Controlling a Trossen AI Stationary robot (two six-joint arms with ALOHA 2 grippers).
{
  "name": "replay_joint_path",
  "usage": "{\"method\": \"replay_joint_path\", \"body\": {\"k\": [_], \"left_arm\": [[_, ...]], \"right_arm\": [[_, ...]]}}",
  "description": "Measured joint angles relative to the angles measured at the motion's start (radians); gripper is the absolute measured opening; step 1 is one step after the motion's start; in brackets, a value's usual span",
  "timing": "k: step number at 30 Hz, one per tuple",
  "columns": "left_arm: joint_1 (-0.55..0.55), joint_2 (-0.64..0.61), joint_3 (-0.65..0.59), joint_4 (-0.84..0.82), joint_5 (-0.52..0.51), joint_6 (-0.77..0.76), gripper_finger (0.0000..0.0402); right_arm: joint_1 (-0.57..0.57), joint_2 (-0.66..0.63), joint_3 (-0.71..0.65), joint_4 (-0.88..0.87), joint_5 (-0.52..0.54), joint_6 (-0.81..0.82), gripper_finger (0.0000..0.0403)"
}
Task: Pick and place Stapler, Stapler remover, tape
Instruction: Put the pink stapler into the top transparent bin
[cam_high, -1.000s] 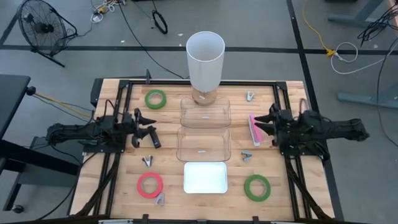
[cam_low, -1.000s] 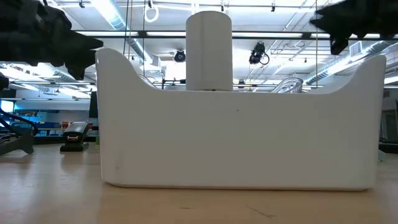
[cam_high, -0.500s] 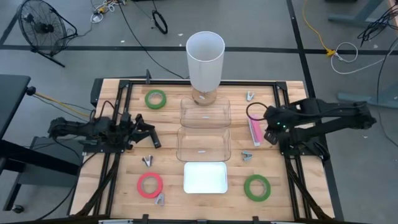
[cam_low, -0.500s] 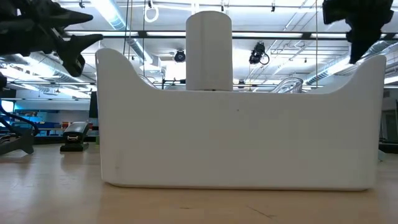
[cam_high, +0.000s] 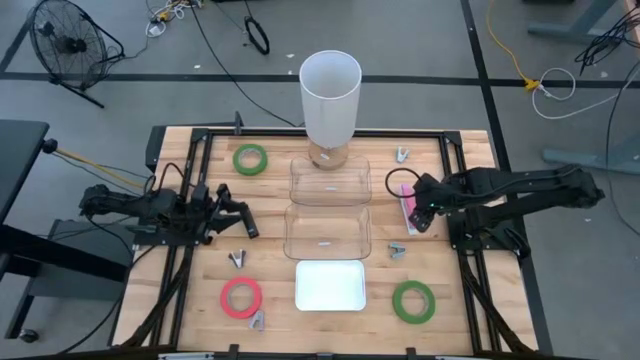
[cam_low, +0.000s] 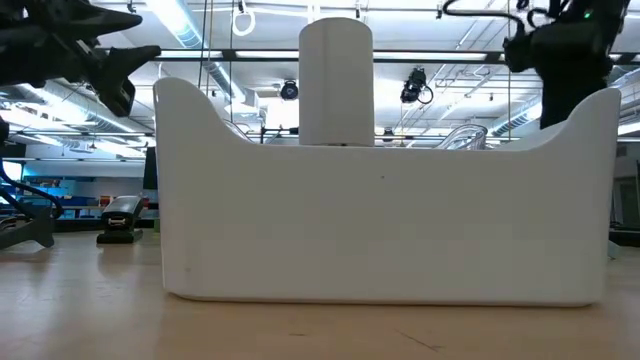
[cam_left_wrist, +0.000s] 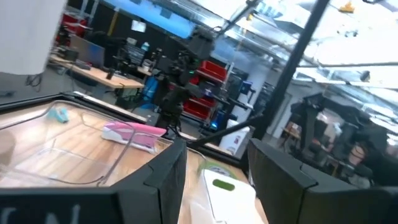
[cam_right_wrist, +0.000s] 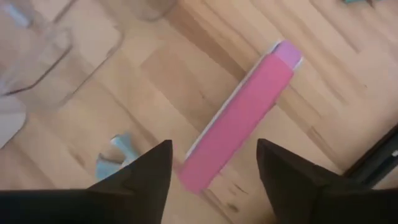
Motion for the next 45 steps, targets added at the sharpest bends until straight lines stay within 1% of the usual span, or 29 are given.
{"method": "replay_joint_path", "body": {"k": [6,9,16,22,30,35,39,41,43,45], "left_arm": [[0.0,0.0,0.0,-0.01,0.065,0.04,0.0177],[0.0,0.0,0.0,-0.01,0.092,0.04,0.0177],[0.0,0.0,0.0,-0.015,0.164,0.042,0.0177],[0.0,0.0,0.0,-0.015,0.17,0.077,0.0177],[0.0,0.0,0.0,-0.015,0.17,0.077,0.0177],[0.0,0.0,0.0,-0.015,0.169,0.077,0.0177],[0.0,0.0,0.0,-0.014,0.168,0.111,0.0177],[0.0,0.0,0.0,-0.014,0.167,0.119,0.0177],[0.0,0.0,0.0,-0.014,0.16,0.119,0.0177],[0.001,0.0,0.0,-0.013,0.148,0.119,0.0177]], "right_arm": [[-0.069,0.0,-0.101,0.125,0.008,0.079,0.0266],[-0.107,0.0,-0.139,0.196,0.008,0.082,0.0275],[-0.179,0.0,-0.206,0.304,0.008,0.086,0.0281],[-0.213,0.0,-0.254,0.315,0.003,0.101,0.0281],[-0.225,0.0,-0.317,0.324,-0.017,0.135,0.0281],[-0.225,0.0,-0.359,0.372,-0.046,0.144,0.0278],[-0.225,0.0,-0.398,0.431,-0.07,0.136,0.0269],[-0.225,0.0,-0.41,0.457,-0.084,0.154,0.0255],[-0.225,0.0,-0.417,0.471,-0.096,0.157,0.0229],[-0.225,0.0,-0.421,0.473,-0.11,0.16,0.0187]]}}
